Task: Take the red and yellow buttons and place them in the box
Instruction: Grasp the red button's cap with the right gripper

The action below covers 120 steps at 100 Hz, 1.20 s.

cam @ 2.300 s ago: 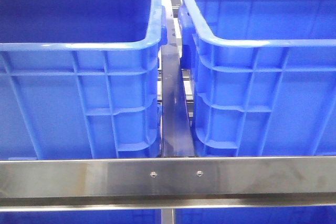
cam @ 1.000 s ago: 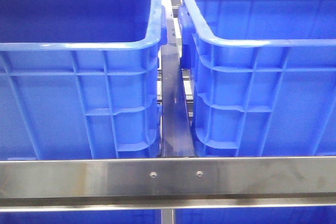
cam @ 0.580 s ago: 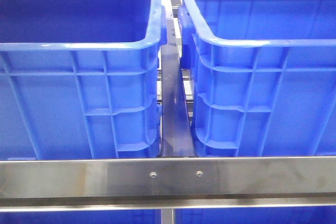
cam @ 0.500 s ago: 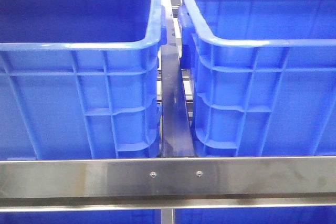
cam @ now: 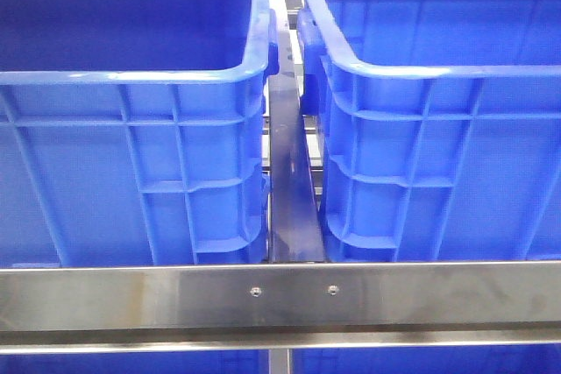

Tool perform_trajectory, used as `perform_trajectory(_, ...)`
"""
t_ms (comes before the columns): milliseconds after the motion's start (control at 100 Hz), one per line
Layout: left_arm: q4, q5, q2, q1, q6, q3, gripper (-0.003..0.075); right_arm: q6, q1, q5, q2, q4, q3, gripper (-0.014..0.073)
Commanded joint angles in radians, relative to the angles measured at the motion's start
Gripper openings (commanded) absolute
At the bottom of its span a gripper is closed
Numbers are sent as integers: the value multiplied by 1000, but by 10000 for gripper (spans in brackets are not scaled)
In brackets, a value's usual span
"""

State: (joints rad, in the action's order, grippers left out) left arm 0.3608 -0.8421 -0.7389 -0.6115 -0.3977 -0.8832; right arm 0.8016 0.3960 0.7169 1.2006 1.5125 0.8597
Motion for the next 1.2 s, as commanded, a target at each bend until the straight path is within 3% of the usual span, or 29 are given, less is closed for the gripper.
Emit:
perform_trajectory(0, 15, 71, 3, -8, -1, -27, -19, 41, 76, 2, 83, 94, 101, 510)
perform_trajectory(580, 13, 71, 3, -8, -1, -27, -19, 42, 302, 87, 500, 203, 579, 510)
perform_trajectory(1190, 8, 71, 3, -8, -1, -27, -19, 42, 386, 94, 627, 259, 767, 510)
